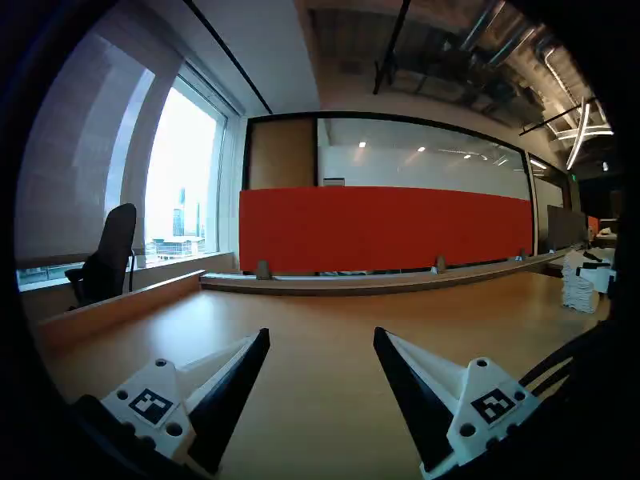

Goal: Fold towel

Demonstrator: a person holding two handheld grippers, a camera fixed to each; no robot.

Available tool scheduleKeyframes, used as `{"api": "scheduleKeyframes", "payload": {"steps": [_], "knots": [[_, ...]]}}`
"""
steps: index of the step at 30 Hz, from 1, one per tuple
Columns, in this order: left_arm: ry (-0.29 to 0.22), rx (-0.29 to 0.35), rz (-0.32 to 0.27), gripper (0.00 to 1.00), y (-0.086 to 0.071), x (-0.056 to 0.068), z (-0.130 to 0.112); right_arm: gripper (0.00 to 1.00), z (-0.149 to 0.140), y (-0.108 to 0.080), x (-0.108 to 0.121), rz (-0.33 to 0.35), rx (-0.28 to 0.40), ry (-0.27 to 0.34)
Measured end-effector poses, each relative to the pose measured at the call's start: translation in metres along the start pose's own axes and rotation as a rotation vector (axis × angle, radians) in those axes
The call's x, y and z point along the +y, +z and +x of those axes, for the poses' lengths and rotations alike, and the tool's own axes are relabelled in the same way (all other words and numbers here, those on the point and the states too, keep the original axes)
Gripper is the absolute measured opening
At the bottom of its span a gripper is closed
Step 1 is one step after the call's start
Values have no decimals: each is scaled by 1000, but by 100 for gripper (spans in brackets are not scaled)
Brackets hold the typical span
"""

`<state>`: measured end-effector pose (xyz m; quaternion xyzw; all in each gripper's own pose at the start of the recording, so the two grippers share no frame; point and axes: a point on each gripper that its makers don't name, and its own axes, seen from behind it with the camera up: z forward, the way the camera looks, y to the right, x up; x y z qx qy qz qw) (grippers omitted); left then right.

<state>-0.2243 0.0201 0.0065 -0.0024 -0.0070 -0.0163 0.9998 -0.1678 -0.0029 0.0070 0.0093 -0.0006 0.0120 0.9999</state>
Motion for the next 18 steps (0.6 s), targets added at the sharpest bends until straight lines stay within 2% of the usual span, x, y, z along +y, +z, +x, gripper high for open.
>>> {"api": "scheduleKeyframes", "payload": {"steps": [18], "knots": [[0,-1,0,96,-1,1,1,100,0,0,1,0,0,-1]]}}
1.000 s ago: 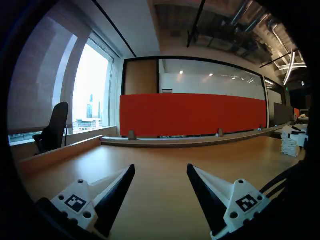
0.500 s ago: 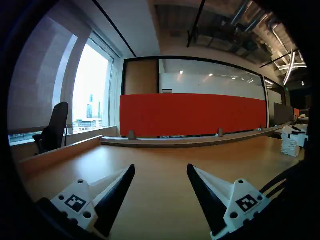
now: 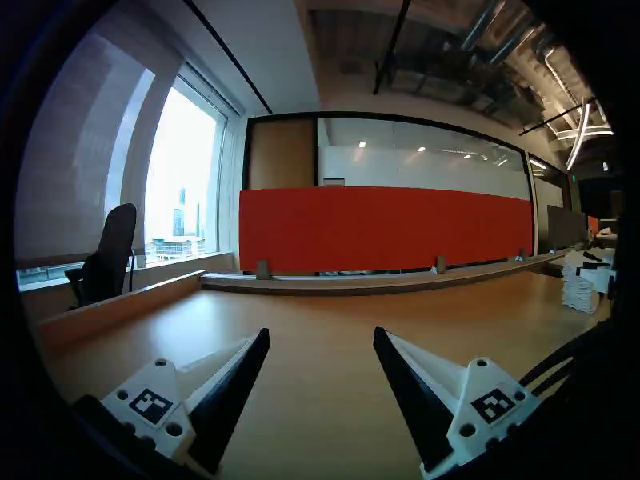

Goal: Fold towel

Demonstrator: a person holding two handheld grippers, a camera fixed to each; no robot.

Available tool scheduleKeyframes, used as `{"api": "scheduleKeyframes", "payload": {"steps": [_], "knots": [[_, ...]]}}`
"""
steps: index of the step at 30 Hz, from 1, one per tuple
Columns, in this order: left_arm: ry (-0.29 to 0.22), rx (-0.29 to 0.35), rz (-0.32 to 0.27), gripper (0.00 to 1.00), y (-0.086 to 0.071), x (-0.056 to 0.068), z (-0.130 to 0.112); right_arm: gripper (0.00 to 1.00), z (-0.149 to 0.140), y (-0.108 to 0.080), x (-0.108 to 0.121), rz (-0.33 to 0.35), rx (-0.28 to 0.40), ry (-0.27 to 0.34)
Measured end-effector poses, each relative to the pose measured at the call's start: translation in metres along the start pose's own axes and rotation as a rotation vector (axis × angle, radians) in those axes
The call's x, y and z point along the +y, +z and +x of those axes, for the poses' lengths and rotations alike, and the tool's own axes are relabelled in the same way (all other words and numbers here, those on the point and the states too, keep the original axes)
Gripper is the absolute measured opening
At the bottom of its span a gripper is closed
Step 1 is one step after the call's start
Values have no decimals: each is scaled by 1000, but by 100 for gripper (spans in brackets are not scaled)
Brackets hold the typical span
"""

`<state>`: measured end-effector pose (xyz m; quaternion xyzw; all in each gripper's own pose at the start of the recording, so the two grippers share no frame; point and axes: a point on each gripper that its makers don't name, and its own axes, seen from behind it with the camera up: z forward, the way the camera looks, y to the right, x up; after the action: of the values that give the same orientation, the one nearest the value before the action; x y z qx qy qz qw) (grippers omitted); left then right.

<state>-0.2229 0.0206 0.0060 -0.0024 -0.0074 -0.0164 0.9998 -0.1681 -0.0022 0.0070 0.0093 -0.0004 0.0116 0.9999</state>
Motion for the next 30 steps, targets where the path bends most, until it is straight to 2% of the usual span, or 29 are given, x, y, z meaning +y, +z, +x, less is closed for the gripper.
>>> {"api": "scheduleKeyframes", "payload": {"steps": [30], "knots": [[-3,-2,0,97,-3,-1,6,100,0,0,0,0,0,0]]}}
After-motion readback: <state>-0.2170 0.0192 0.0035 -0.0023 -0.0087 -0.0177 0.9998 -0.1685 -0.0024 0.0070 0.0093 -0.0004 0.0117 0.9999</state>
